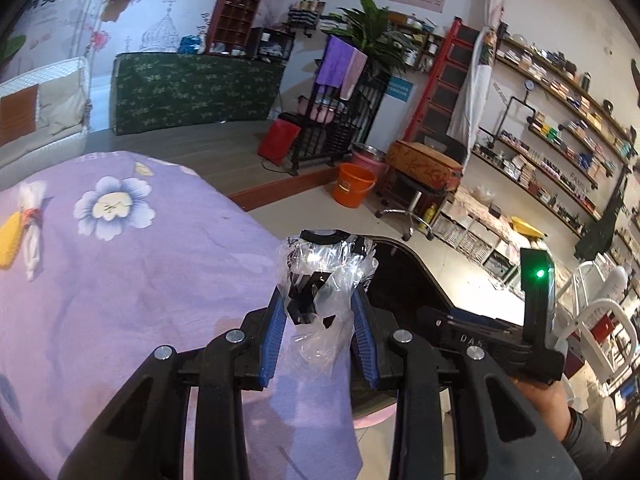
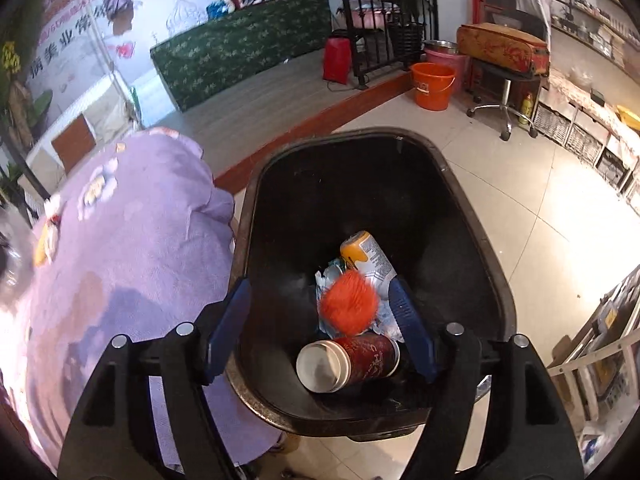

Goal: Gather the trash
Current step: 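Carry the plastic bag and orange net over the black bin and release, then move both open tools back over the remaining trash on the table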

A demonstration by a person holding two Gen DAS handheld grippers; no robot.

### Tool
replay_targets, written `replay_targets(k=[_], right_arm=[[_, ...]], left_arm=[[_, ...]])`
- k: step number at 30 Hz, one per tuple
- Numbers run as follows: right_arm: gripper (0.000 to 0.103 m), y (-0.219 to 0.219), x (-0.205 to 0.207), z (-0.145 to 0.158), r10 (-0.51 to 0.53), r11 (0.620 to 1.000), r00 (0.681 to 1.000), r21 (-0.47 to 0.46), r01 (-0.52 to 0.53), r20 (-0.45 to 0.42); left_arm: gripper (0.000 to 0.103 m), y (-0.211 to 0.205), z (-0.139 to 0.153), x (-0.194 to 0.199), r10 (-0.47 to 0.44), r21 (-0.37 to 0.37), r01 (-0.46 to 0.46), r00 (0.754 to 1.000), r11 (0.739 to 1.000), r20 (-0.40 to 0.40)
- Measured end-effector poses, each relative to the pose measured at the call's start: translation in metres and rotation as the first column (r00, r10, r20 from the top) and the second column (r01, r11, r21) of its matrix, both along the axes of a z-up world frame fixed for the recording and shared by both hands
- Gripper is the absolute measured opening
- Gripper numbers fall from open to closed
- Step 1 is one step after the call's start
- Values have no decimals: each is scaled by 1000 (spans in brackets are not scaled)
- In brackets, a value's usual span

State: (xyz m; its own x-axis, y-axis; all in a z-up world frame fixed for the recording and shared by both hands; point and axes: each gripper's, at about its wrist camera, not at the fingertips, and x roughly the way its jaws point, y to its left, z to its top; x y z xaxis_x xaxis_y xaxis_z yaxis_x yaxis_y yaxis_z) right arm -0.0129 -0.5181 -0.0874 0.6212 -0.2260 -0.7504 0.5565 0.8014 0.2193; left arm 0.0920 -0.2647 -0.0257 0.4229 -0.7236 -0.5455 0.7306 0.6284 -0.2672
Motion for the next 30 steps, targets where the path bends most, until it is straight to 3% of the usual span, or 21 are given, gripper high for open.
replay_targets(k=[6, 11, 21, 24, 25, 26, 30], right_arm=[[75, -23, -31, 30, -109, 993, 988, -23, 112, 107], [77, -39, -54, 51, -194, 977, 966, -54, 205, 173], [77, -72, -88, 57, -304, 948, 933, -34, 316, 192], [77, -74, -92, 56, -313, 945, 929, -32, 325, 196], [77, -74, -92, 55, -312, 945, 930, -34, 324, 195], [77, -73, -92, 55, -312, 945, 930, -34, 324, 195], [82, -74, -92, 52, -316, 944, 928, -28, 328, 198]], left_arm=[[32, -49, -2, -13, -133, 25, 133, 991, 991, -8], [32, -93, -10, -27, -274, 57, 274, 962, 960, -17], [35, -140, -39, -45, -360, 185, 353, 933, 917, 0], [65, -143, -42, -46, -349, 203, 339, 937, 919, 15], [82, -145, -41, -45, -344, 198, 335, 939, 921, 15], [93, -143, -39, -44, -339, 184, 330, 941, 926, 17], [97, -132, -35, -42, -324, 143, 317, 946, 938, 27]])
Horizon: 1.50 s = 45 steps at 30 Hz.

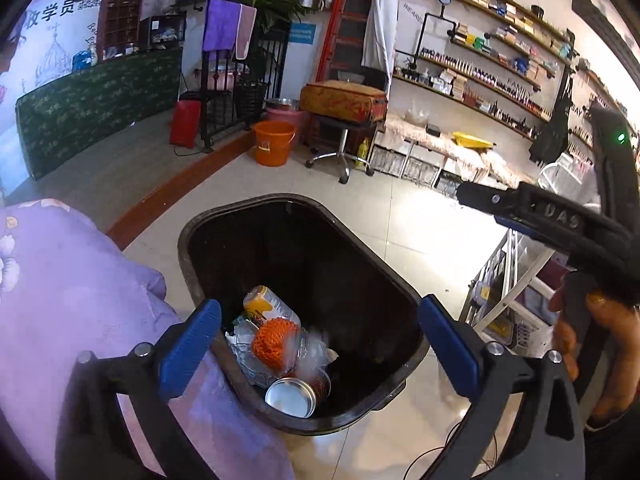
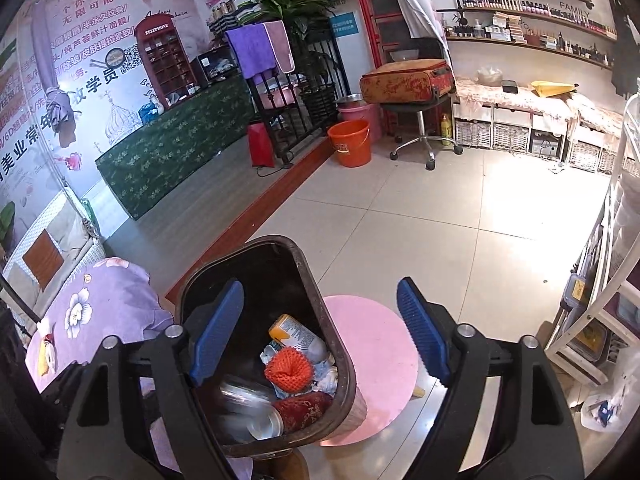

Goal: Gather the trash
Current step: 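Move both open tools back over the remaining trash on the table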

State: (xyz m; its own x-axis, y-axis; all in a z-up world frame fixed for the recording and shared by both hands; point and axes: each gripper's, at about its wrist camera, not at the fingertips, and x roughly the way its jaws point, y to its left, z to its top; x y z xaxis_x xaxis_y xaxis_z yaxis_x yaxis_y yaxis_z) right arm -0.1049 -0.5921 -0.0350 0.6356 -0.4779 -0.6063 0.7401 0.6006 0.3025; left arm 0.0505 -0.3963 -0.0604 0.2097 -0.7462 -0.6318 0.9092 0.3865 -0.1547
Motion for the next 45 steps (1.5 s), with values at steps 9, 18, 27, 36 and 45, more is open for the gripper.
replay_targets(k=[9, 18, 27, 36, 45], right_arm=[[88, 15, 24, -3, 67, 997, 998, 23, -68, 11], [90, 72, 80, -5, 271, 961, 962, 43, -272, 10], [90, 165, 157, -14, 556, 830, 831, 58, -554, -15], [90, 264, 237, -9, 780, 626, 623, 49, -779, -62], [90, 343, 332, -13, 889, 455, 445, 104, -884, -111]], left_arm=[[97, 55, 14, 8, 130, -48, -129, 991, 990, 9], [97, 142, 19, 32, 356, -39, -355, 934, 934, 39], [97, 245, 1, 63, 577, 28, -576, 817, 817, -22], [97, 332, 11, 91, 730, -7, -731, 682, 682, -31], [97, 399, 5, 150, 820, 77, -816, 568, 572, -74]])
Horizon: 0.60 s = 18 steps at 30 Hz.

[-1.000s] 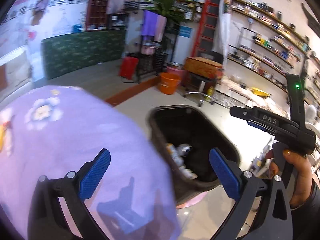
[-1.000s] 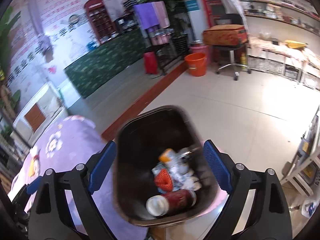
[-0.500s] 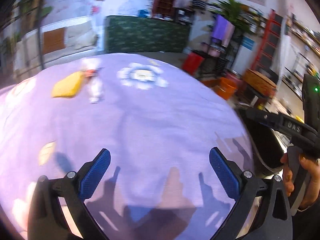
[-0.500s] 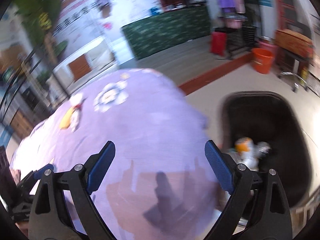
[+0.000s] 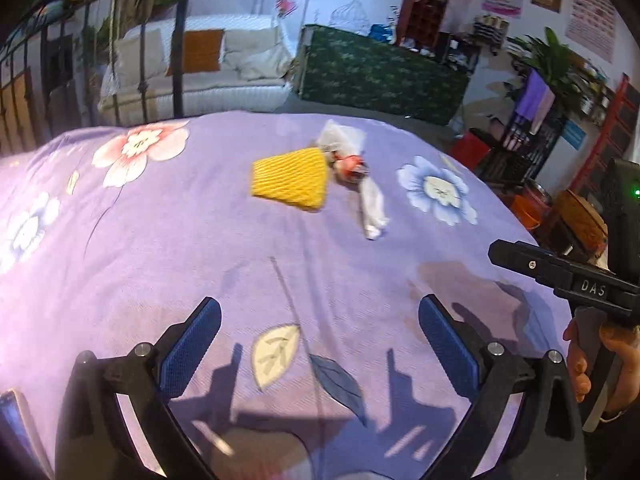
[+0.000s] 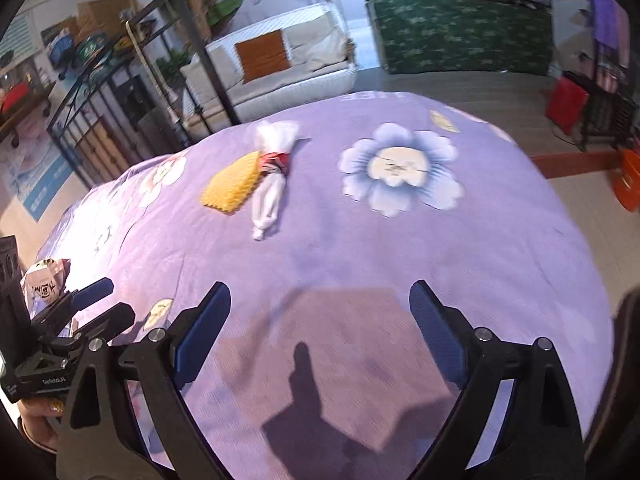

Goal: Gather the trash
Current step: 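Move both open tools back over the remaining trash on the table, then grasp the yellow foam mesh with the left tool while the right tool grasps the red-labelled white bag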

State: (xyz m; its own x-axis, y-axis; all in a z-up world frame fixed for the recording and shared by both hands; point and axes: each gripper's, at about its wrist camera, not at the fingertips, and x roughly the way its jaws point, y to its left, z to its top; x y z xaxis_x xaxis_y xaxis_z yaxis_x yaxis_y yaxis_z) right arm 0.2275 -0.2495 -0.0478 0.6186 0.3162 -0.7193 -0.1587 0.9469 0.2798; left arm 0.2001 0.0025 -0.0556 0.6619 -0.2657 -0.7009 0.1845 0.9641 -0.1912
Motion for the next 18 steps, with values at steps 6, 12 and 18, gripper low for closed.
replay_targets(k=[6, 12, 18], right_arm=[[90, 39, 78, -15, 68, 997, 995, 29, -66, -69], [72, 71, 147, -33, 86, 996, 990, 25, -83, -114], [26, 79, 171, -42, 81, 996, 991, -19, -83, -111]], left_arm=[[97, 19, -13, 36, 48, -12, -49, 997, 999, -65], [97, 16, -16, 64, 46, -14, -48, 996, 999, -79], [94, 6, -17, 89, 22, 5, -22, 997, 1000, -69]])
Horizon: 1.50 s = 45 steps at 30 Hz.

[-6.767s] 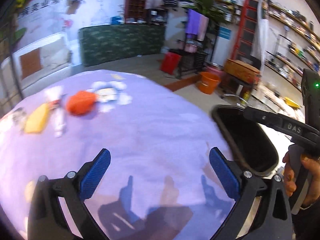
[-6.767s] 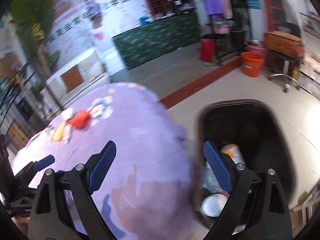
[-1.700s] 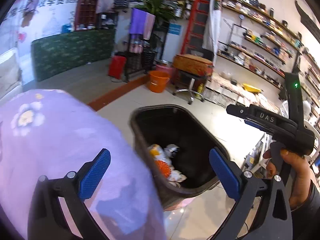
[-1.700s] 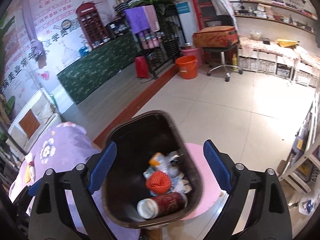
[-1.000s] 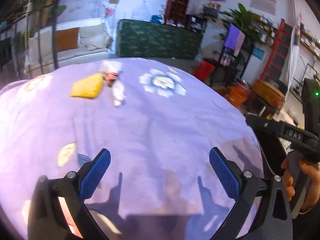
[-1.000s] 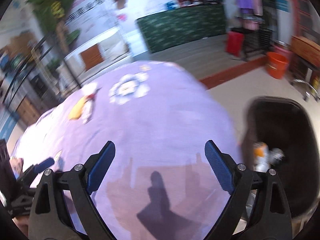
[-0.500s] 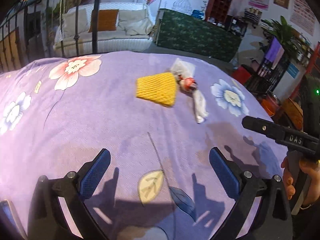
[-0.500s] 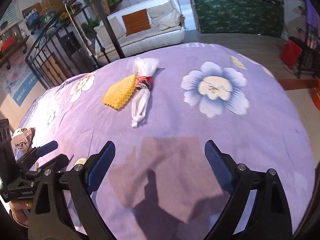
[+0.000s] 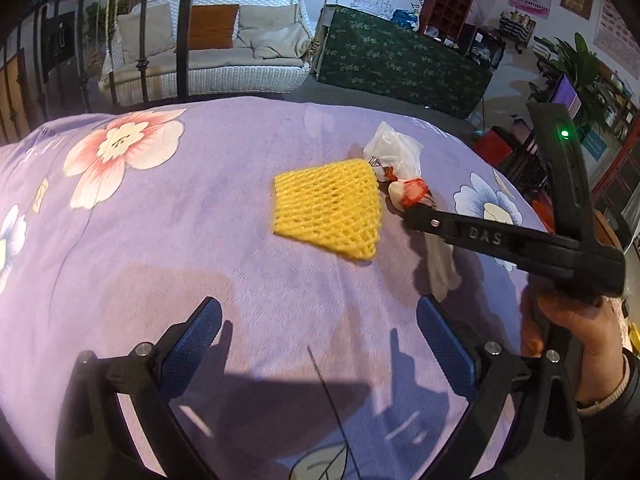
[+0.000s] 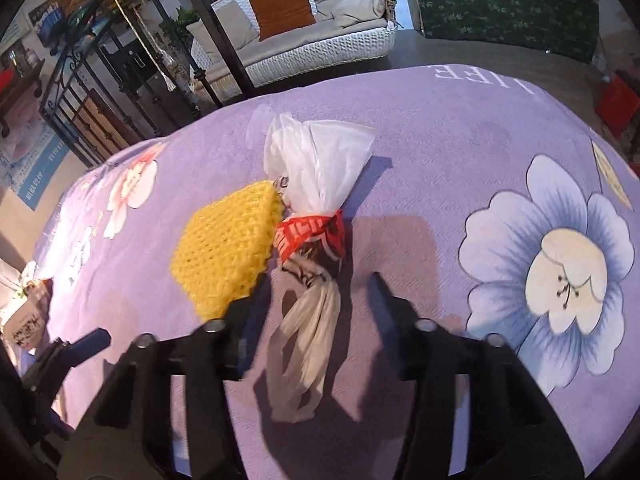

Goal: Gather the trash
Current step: 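Grasp the yellow foam mesh with the left tool while the right tool grasps the red-labelled white bag, then carry the yellow mesh and white bag over the black bin and release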

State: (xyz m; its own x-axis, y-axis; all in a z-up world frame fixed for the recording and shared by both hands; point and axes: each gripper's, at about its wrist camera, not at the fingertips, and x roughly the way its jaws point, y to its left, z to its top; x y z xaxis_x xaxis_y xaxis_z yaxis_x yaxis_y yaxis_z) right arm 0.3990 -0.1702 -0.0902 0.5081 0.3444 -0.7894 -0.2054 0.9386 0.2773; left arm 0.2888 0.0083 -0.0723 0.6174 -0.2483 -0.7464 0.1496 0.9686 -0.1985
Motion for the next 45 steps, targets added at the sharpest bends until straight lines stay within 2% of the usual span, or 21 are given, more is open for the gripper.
replay_targets(k=[1, 8, 12, 15, 18, 20, 23, 34, 45], right_arm=[[14, -5, -3, 3, 3, 1000, 1000, 17, -3, 1], [12, -41, -37, 31, -36, 999, 995, 26, 34, 91], [12, -57, -62, 44, -63, 997, 991, 48, 57, 116], [12, -67, -82, 53, -67, 995, 990, 79, 58, 124], [12, -72, -99, 57, -79, 994, 987, 91, 67, 141], [12, -76, -110, 58, -91, 992, 985, 102, 76, 146], [12, -79, -122, 59, -106, 991, 982, 104, 90, 155], [12, -94, -174, 60, -151, 987, 970, 88, 136, 191], [12, -125, -247, 64, -213, 975, 954, 113, 193, 213]], left_arm=[[93, -4, 0, 4, -8, 9, 8, 1000, 1000, 6], [89, -42, 1, 35, -81, 89, 77, 996, 993, 43], [79, -56, -12, 59, -78, 135, 76, 997, 988, 6], [66, -57, -22, 69, -51, 162, 53, 999, 985, -16], [45, -52, -22, 68, -18, 180, 17, 1000, 984, 1], [28, -48, -19, 66, -11, 154, 11, 1000, 988, 0], [18, -42, -13, 58, 4, 118, -5, 1000, 993, 7], [17, -39, 15, -11, -10, -26, 12, 997, 1000, 79], [17, -59, 27, -107, -78, -136, 94, 989, 986, 124]])
